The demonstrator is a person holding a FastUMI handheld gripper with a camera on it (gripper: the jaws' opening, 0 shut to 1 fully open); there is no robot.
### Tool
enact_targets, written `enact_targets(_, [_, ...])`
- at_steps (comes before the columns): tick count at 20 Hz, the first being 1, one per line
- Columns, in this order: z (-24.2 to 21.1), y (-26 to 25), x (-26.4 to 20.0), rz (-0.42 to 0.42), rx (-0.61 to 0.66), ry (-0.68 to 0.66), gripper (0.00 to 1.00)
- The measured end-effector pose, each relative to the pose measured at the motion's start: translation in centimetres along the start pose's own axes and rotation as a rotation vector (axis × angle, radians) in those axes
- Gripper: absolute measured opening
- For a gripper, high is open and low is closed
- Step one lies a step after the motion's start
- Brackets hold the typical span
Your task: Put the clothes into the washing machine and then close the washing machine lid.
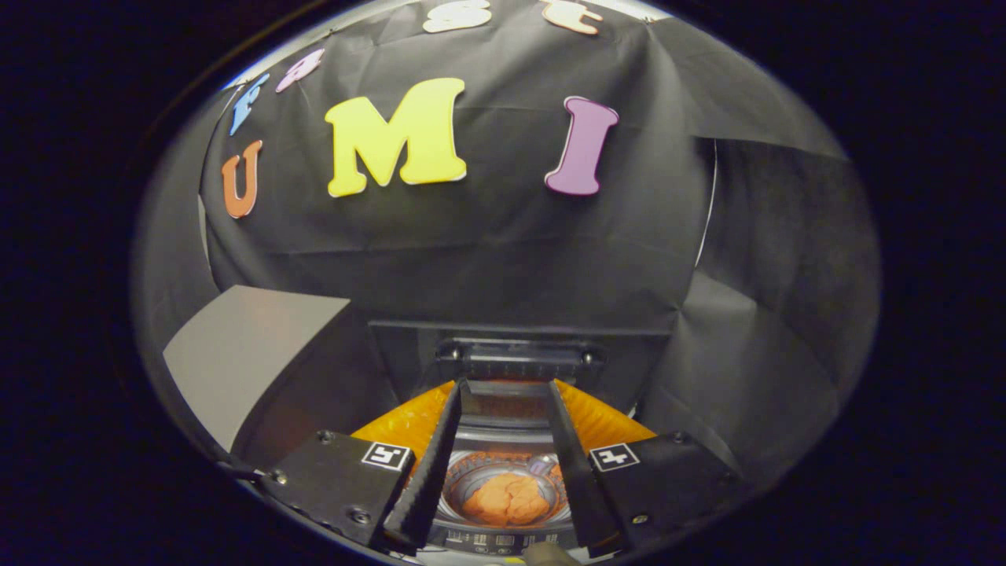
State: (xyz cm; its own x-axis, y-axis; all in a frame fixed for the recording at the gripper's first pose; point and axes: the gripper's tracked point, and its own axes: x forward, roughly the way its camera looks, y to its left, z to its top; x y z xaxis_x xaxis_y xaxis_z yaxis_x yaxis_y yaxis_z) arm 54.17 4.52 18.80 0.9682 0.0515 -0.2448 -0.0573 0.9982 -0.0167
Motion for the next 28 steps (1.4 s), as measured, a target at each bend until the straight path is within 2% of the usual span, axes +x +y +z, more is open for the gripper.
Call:
enact_targets(4, [2.9, 0.2, -0.2, 0.017, 0.032, -0.022, 0.69])
enact_targets(18, [8.9, 0.2, 0.7, 0.025, 0.000, -0.062, 0.69])
enact_targets(28, [10.0, -0.3, 6.7, 0.016, 0.021, 0.008, 0.69])
